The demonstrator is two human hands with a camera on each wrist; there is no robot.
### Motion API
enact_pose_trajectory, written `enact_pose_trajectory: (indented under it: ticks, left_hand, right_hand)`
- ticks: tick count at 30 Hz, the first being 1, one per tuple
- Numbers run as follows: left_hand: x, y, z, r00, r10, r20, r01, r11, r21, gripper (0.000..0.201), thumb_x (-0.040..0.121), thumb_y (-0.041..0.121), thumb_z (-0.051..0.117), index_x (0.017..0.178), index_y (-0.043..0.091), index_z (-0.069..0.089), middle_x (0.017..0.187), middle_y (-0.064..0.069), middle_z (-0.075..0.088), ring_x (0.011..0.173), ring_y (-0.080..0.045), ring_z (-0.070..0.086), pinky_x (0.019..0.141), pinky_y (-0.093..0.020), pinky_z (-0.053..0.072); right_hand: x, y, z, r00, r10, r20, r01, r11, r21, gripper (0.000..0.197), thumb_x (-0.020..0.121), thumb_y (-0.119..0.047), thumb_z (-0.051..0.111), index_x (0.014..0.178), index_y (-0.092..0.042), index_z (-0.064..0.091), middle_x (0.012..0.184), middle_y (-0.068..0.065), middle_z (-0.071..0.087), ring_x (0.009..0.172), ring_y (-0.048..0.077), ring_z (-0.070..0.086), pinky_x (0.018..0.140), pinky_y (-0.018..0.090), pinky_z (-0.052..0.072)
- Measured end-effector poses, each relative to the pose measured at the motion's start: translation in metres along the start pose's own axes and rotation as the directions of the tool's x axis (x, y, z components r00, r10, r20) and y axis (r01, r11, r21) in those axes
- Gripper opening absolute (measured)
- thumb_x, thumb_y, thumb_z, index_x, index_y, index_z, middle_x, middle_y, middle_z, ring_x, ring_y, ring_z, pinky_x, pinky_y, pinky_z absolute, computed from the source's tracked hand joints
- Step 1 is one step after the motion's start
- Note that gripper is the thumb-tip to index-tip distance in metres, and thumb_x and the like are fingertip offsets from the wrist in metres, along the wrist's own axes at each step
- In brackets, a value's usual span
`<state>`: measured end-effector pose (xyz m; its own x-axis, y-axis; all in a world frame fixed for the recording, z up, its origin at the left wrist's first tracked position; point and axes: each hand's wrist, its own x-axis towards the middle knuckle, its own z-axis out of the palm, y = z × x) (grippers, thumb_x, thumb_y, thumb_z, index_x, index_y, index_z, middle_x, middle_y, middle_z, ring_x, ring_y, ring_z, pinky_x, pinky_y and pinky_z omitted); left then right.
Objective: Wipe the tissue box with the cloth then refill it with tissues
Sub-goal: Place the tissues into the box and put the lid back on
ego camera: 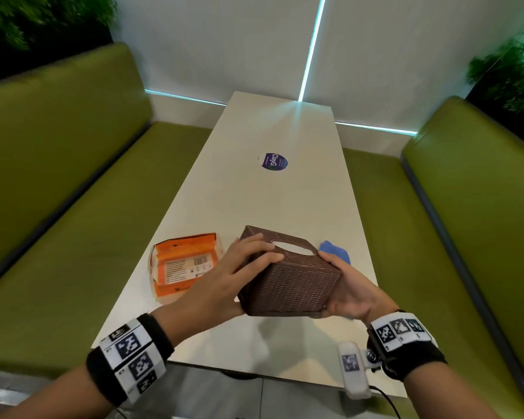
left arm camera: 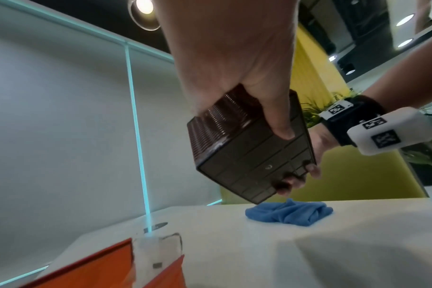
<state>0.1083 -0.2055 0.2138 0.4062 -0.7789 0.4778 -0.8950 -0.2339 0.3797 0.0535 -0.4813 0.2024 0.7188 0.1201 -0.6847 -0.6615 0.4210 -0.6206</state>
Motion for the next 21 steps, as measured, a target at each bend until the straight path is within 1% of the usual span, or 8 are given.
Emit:
enact_pose_trajectory:
  ticks: [2, 4, 6, 9, 11, 15, 19, 21]
  left_hand:
    - [-0.006, -0.007, 0.001, 0.982, -0.16, 0.097, 0.159, 0.987, 0.014, 0.116, 0.068, 0.046, 0.082, 0.154, 0.035, 0.005, 0.159, 0.008, 0.005, 0.148, -0.002, 0.002, 0.117, -0.013, 0.016]
    - [-0.007, -0.005, -0.002, 0.897, -0.374, 0.235, 0.409, 0.904, -0.123, 0.128, 0.058, 0.059, 0.081, 0.147, 0.047, -0.011, 0.151, 0.034, -0.011, 0.136, 0.022, -0.006, 0.105, 0.002, 0.011]
    - [-0.002, -0.007, 0.002, 0.842, -0.448, 0.301, 0.536, 0.761, -0.366, 0.112, 0.062, 0.057, 0.078, 0.14, 0.055, -0.002, 0.14, 0.054, 0.002, 0.127, 0.034, 0.005, 0.102, 0.004, 0.014]
    - [0.011, -0.013, 0.012, 0.81, -0.513, 0.286, 0.574, 0.591, -0.566, 0.064, 0.087, 0.056, 0.057, 0.144, 0.041, 0.031, 0.138, 0.031, 0.048, 0.128, 0.015, 0.042, 0.105, -0.012, 0.034]
    - [0.018, -0.017, 0.018, 0.744, -0.605, 0.283, 0.635, 0.509, -0.582, 0.06, 0.09, 0.06, 0.04, 0.143, 0.032, 0.041, 0.134, 0.02, 0.056, 0.124, 0.007, 0.05, 0.103, -0.017, 0.038]
    - [0.025, -0.028, 0.029, 0.653, -0.69, 0.312, 0.704, 0.4, -0.587, 0.07, 0.087, 0.073, 0.031, 0.14, 0.031, 0.048, 0.132, 0.014, 0.06, 0.125, -0.006, 0.053, 0.106, -0.026, 0.039]
    - [0.028, -0.039, 0.037, 0.579, -0.743, 0.334, 0.748, 0.322, -0.58, 0.094, 0.075, 0.091, 0.027, 0.147, 0.031, 0.039, 0.149, 0.011, 0.046, 0.14, -0.012, 0.039, 0.119, -0.042, 0.028]
    - [0.028, -0.042, 0.039, 0.561, -0.758, 0.333, 0.754, 0.301, -0.584, 0.095, 0.077, 0.088, 0.025, 0.15, 0.029, 0.035, 0.153, 0.008, 0.04, 0.143, -0.013, 0.033, 0.12, -0.044, 0.023]
  right_hand:
    - [-0.001, 0.004, 0.0, 0.998, -0.056, -0.036, 0.057, 0.997, 0.042, 0.041, 0.083, -0.052, 0.06, 0.107, -0.02, 0.068, 0.106, 0.012, 0.069, 0.104, 0.033, 0.057, 0.098, 0.055, 0.041]
    - [0.002, 0.006, -0.001, 0.989, -0.127, -0.081, 0.133, 0.988, 0.075, 0.029, 0.086, -0.048, 0.061, 0.1, -0.026, 0.072, 0.104, 0.008, 0.072, 0.105, 0.03, 0.058, 0.099, 0.055, 0.04]
    - [0.007, 0.01, 0.0, 0.977, -0.183, -0.114, 0.193, 0.977, 0.087, 0.032, 0.085, -0.046, 0.062, 0.11, -0.028, 0.07, 0.111, 0.006, 0.072, 0.109, 0.027, 0.06, 0.095, 0.051, 0.046]
    - [0.022, 0.014, 0.007, 0.959, -0.245, -0.146, 0.256, 0.964, 0.065, 0.043, 0.088, -0.045, 0.06, 0.125, -0.024, 0.061, 0.121, 0.005, 0.069, 0.115, 0.023, 0.061, 0.084, 0.04, 0.055]
    - [0.03, 0.013, 0.014, 0.935, -0.306, -0.181, 0.322, 0.945, 0.063, 0.037, 0.094, -0.039, 0.054, 0.125, -0.021, 0.061, 0.114, 0.004, 0.072, 0.107, 0.02, 0.064, 0.079, 0.035, 0.055]
    - [0.047, 0.009, 0.027, 0.889, -0.402, -0.219, 0.413, 0.911, 0.007, 0.025, 0.101, -0.032, 0.043, 0.117, -0.022, 0.06, 0.109, 0.001, 0.07, 0.096, 0.012, 0.064, 0.074, 0.027, 0.052]
    - [0.074, 0.017, 0.027, 0.862, -0.461, -0.21, 0.465, 0.885, -0.036, 0.039, 0.103, -0.033, 0.037, 0.14, -0.023, 0.044, 0.136, 0.002, 0.058, 0.114, 0.011, 0.059, 0.074, 0.019, 0.054]
    - [0.082, 0.021, 0.028, 0.858, -0.477, -0.189, 0.479, 0.877, -0.04, 0.04, 0.104, -0.032, 0.035, 0.143, -0.025, 0.039, 0.139, 0.001, 0.055, 0.117, 0.011, 0.058, 0.075, 0.019, 0.055]
